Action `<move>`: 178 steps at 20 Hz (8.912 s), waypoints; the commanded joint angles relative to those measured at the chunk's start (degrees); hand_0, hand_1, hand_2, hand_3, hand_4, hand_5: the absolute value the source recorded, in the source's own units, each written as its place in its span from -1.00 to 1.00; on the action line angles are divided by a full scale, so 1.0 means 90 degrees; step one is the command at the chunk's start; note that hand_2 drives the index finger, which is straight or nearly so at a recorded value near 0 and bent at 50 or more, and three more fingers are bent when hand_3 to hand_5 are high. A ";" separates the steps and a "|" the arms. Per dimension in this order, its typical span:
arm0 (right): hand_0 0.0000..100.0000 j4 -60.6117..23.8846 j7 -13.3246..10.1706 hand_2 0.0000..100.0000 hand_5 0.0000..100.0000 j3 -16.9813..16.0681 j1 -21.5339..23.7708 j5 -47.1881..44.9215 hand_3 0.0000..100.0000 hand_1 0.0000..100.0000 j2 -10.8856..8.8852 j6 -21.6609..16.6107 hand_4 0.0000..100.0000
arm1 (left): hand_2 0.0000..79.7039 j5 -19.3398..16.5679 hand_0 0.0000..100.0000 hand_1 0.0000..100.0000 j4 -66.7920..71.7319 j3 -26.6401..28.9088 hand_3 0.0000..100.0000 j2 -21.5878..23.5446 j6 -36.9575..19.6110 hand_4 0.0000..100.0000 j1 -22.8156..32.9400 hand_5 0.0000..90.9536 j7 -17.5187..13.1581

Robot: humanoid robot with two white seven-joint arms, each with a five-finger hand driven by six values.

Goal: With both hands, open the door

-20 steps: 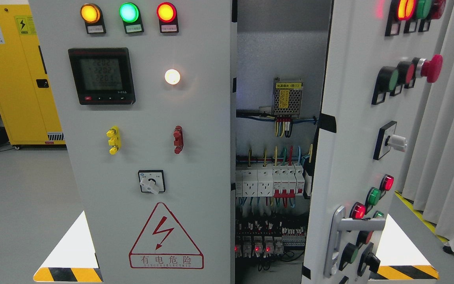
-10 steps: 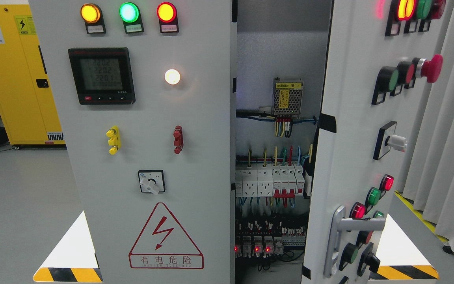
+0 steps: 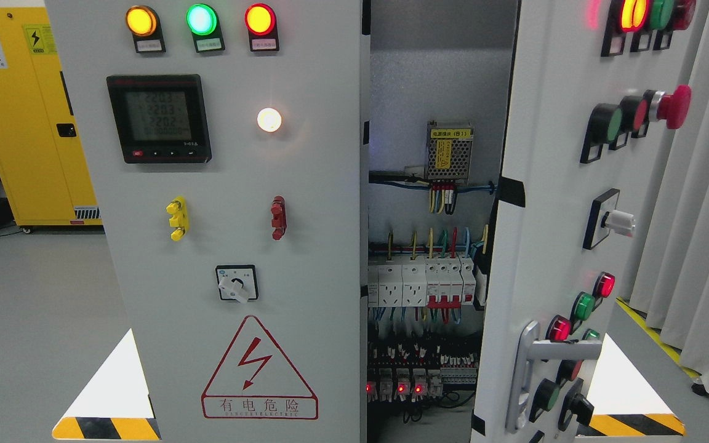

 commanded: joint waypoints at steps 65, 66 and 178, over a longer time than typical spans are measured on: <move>-1.00 -0.0136 0.0004 -0.92 -1.00 -0.0038 0.0057 0.0000 -1.00 0.00 0.0068 -0.0004 -1.00 | -1.00 0.5395 -0.76 0.11 -0.2250 -0.2679 -1.00 0.0237 0.5801 -1.00 -0.9240 -1.00 0.0013; -1.00 -0.0136 0.0004 -0.92 -1.00 -0.0038 0.0057 0.0000 -1.00 0.00 0.0068 -0.0004 -1.00 | -1.00 0.5385 -0.76 0.11 -0.2250 -0.2699 -1.00 0.0159 0.5801 -1.00 -0.9260 -1.00 0.0013; -1.00 -0.0146 0.0004 -0.92 -1.00 -0.0048 0.0272 0.0000 -1.00 0.00 0.0088 -0.0004 -1.00 | -1.00 0.2720 -0.76 0.11 -0.5188 -0.2797 -1.00 -0.0282 0.5557 -1.00 -0.6373 -1.00 0.1469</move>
